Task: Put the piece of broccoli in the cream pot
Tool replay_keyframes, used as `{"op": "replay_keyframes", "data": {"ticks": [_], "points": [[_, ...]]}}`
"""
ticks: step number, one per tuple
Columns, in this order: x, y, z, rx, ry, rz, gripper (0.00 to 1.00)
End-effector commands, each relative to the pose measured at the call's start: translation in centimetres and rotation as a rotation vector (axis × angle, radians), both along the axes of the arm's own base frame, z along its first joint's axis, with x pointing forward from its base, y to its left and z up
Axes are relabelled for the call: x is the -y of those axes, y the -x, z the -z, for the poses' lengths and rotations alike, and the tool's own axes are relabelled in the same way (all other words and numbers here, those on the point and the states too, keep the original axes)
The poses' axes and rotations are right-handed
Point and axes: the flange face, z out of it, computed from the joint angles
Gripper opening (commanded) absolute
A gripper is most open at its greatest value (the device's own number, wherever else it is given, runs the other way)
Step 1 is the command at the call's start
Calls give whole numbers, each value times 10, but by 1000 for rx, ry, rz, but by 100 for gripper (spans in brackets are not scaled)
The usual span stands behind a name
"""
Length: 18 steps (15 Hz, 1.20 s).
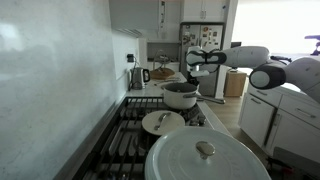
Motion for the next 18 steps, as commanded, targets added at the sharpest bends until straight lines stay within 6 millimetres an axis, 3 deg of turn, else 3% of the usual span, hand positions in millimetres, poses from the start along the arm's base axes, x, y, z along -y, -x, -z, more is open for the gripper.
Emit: {"op": "replay_keyframes", "data": {"ticks": [1, 9, 12, 18], "points": [[-1, 0, -9, -1, 6, -15, 3], [-6, 0, -32, 28, 14, -18, 3], [-12, 0, -53, 50, 23, -18, 3], [-33, 8, -117, 108, 40, -43, 3]]}}
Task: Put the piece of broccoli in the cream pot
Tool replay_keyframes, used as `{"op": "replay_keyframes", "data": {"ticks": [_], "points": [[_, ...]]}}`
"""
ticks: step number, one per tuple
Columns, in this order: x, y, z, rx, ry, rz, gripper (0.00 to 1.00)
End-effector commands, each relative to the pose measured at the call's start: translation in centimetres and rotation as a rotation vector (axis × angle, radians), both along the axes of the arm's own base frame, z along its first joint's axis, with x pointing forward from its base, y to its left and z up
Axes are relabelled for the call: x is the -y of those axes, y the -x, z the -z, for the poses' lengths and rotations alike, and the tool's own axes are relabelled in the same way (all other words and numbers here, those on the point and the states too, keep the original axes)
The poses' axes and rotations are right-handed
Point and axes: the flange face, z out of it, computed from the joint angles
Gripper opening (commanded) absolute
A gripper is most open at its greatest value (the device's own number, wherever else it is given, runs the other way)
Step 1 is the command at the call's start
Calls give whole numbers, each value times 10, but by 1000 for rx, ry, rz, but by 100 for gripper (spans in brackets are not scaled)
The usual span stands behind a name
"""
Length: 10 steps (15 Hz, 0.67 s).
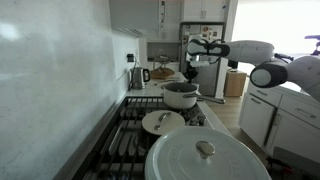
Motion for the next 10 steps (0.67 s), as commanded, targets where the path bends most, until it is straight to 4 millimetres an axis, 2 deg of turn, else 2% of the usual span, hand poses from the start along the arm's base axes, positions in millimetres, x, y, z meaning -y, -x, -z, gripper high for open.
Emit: {"op": "replay_keyframes", "data": {"ticks": [1, 7, 10], "points": [[-16, 11, -48, 15, 18, -19, 3], [-43, 35, -118, 37, 28, -62, 3], [-57, 48, -146, 36, 29, -80, 3]]}}
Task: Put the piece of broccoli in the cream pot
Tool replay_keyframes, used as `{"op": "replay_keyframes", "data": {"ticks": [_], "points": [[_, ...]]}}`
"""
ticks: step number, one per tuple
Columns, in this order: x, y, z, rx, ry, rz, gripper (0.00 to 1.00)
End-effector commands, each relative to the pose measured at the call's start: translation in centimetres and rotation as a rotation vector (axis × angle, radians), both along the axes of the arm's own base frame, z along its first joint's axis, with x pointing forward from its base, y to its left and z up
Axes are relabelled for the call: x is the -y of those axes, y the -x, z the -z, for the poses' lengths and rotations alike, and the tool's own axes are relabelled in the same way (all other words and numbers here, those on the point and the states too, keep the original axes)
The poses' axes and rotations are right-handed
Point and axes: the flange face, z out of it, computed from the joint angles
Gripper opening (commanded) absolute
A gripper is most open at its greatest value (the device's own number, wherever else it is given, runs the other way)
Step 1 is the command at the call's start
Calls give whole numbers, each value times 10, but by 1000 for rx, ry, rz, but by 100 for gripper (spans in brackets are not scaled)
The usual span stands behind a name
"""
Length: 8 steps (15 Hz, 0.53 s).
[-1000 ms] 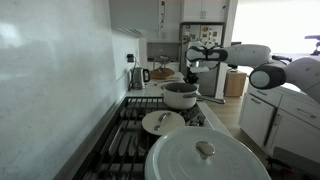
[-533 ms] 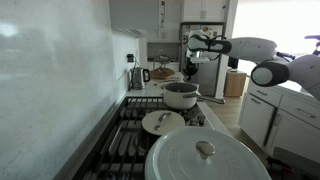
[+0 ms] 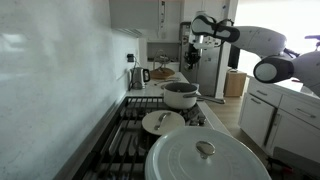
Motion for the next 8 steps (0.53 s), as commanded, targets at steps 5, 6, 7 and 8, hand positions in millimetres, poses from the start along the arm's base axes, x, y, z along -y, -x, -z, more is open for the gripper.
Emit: {"op": "replay_keyframes", "data": {"ticks": [5, 6, 7, 8], "points": [[-43, 45, -77, -41, -6, -101, 3], [-48, 51, -84, -48, -11, -111, 3], [-55, 58, -92, -58, -15, -129, 3], [-61, 64, -99, -71, -23, -149, 3]]}}
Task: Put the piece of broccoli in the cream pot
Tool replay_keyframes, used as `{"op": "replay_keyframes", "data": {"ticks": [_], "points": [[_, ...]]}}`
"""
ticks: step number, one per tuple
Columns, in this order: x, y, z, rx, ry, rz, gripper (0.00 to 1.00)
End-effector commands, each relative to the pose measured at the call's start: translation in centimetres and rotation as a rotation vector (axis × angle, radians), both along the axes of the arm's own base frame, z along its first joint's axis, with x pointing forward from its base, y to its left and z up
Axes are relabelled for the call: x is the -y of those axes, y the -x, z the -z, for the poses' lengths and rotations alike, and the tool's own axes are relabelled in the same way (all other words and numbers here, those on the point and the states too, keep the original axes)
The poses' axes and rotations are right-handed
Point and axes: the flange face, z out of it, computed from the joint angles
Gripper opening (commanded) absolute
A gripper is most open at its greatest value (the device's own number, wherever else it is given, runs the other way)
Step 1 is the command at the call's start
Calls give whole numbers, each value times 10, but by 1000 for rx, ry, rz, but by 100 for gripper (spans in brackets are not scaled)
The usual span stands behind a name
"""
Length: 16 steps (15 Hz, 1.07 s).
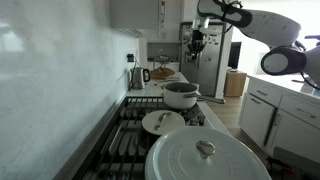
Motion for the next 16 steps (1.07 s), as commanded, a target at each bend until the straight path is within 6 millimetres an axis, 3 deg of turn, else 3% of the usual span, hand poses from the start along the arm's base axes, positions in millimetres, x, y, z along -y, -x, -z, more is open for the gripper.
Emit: {"op": "replay_keyframes", "data": {"ticks": [1, 5, 8, 12, 16], "points": [[-22, 27, -28, -51, -15, -70, 3], [-47, 50, -40, -137, -68, -155, 3], [-63, 59, -38, -200, -105, -194, 3], [-86, 56, -20, -269, -132, -235, 3], [-108, 45, 10, -342, -144, -258, 3]]}}
